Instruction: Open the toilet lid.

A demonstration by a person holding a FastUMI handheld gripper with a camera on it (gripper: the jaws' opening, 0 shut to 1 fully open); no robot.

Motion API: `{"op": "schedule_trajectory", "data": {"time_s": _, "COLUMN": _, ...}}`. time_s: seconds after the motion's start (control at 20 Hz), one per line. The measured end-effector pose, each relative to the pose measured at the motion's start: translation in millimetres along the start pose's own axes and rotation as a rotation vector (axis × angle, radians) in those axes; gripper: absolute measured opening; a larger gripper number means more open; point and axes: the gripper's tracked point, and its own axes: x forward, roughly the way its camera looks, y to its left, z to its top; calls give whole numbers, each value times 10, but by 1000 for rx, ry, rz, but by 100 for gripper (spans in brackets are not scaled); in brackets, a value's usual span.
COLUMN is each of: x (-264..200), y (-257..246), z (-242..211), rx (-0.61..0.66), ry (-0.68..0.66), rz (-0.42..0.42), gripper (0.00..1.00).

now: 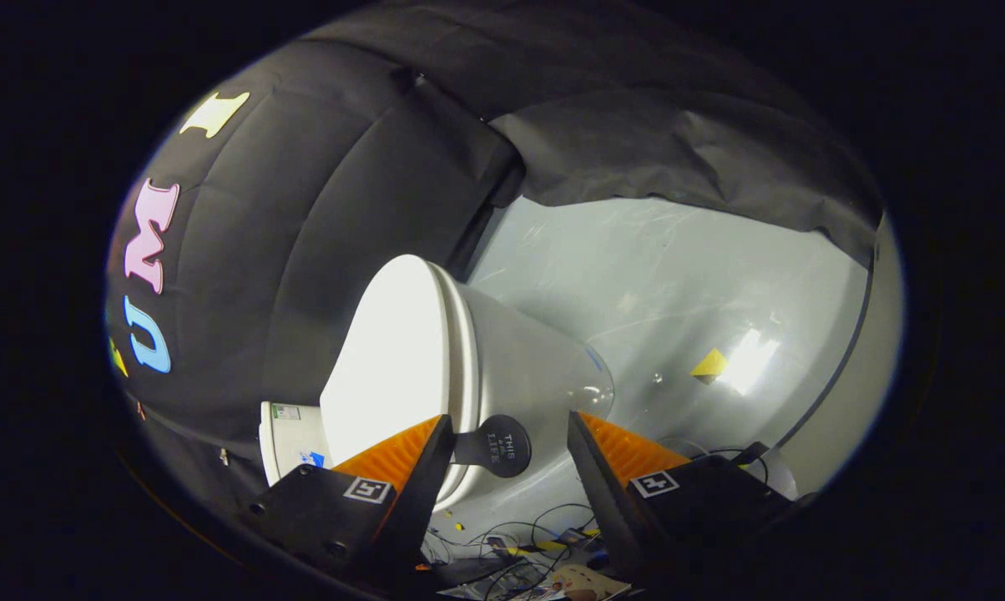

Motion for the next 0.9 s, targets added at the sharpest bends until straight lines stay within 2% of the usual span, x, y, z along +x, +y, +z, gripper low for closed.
{"op": "schedule_trajectory", "data": {"time_s": 0.2, "x": 104, "y": 38, "z": -70, "rx": 66, "ry": 52, "rz": 40, "gripper": 75}}
{"op": "schedule_trajectory", "data": {"time_s": 0.35, "x": 176, "y": 77, "z": -91, "rx": 110, "ry": 66, "rz": 78, "gripper": 42}}
{"op": "schedule_trajectory", "data": {"time_s": 0.45, "x": 163, "y": 54, "z": -92, "rx": 111, "ry": 73, "rz": 77, "gripper": 42}}
{"op": "schedule_trajectory", "data": {"time_s": 0.5, "x": 291, "y": 81, "z": -109, "rx": 137, "ry": 41, "rz": 102, "gripper": 42}}
{"op": "schedule_trajectory", "data": {"time_s": 0.55, "x": 209, "y": 111, "z": -63, "rx": 146, "ry": 67, "rz": 110, "gripper": 26}}
{"op": "schedule_trajectory", "data": {"time_s": 0.65, "x": 133, "y": 134, "z": -73, "rx": 129, "ry": 63, "rz": 128, "gripper": 26}}
{"op": "schedule_trajectory", "data": {"time_s": 0.7, "x": 99, "y": 148, "z": 49, "rx": 154, "ry": 14, "rz": 133, "gripper": 26}}
{"op": "schedule_trajectory", "data": {"time_s": 0.75, "x": 116, "y": 176, "z": -30, "rx": 139, "ry": 56, "rz": 137, "gripper": 15}}
{"op": "schedule_trajectory", "data": {"time_s": 0.8, "x": 71, "y": 174, "z": -8, "rx": 133, "ry": 33, "rz": 137, "gripper": 5}}
{"op": "schedule_trajectory", "data": {"time_s": 0.9, "x": 88, "y": 192, "z": -37, "rx": 131, "ry": 41, "rz": 134, "gripper": 6}}
